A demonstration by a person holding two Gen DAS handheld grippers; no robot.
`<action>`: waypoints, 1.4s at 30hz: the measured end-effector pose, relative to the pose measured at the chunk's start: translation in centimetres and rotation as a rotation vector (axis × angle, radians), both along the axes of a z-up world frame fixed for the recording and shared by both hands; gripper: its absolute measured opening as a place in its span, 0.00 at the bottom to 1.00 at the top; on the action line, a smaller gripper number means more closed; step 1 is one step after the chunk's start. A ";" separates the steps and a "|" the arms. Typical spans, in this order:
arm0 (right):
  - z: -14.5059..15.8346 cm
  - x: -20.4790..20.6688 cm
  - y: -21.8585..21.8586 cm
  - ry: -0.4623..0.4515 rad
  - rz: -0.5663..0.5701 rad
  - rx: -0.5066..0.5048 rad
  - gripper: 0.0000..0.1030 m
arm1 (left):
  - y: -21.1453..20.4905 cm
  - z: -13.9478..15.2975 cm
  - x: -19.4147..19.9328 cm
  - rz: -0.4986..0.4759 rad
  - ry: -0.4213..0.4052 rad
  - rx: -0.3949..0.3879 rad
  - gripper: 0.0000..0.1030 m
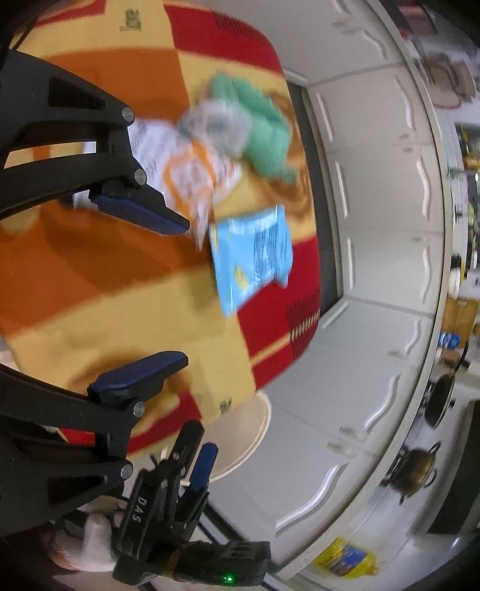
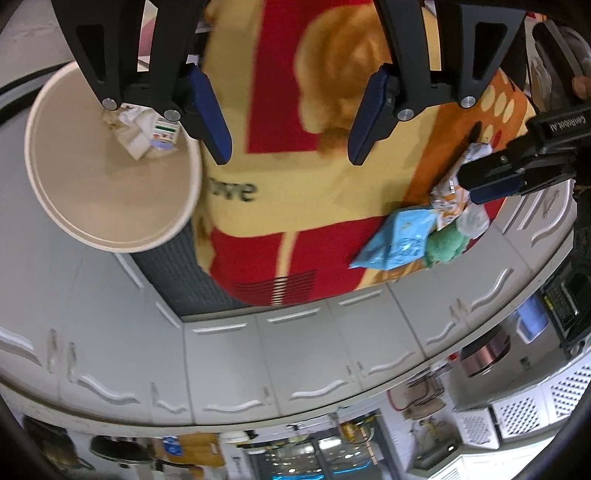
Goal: Collect trash
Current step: 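Grasp the white plastic wrapper with the left tool while the right tool grasps the blue snack bag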
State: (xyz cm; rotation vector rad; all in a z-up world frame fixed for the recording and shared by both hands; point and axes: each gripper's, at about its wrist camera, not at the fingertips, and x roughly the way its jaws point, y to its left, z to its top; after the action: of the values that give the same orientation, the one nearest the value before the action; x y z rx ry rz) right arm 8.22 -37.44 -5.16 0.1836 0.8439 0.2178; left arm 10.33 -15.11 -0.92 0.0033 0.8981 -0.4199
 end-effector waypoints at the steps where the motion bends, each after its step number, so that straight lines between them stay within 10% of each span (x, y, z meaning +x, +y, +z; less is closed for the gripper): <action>1: 0.0 0.2 0.4 0.001 0.008 0.001 0.62 | 1.2 0.1 0.1 0.021 -0.004 0.004 0.63; 27: -3.2 14.7 13.5 0.158 0.159 0.043 0.81 | 10.3 -3.7 8.0 0.185 0.055 -0.045 0.63; 32: -3.5 14.1 12.6 0.136 0.149 0.057 0.57 | 10.4 -3.8 7.6 0.190 0.049 -0.055 0.27; 42: 0.5 9.3 10.0 0.027 0.155 0.064 0.53 | 10.7 -0.5 4.4 0.192 -0.004 -0.109 0.22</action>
State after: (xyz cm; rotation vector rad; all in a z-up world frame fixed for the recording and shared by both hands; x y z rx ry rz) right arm 17.51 -27.49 -4.70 0.1812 0.8792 0.3883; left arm 14.70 -4.43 -1.44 -0.1805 0.8620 -0.2890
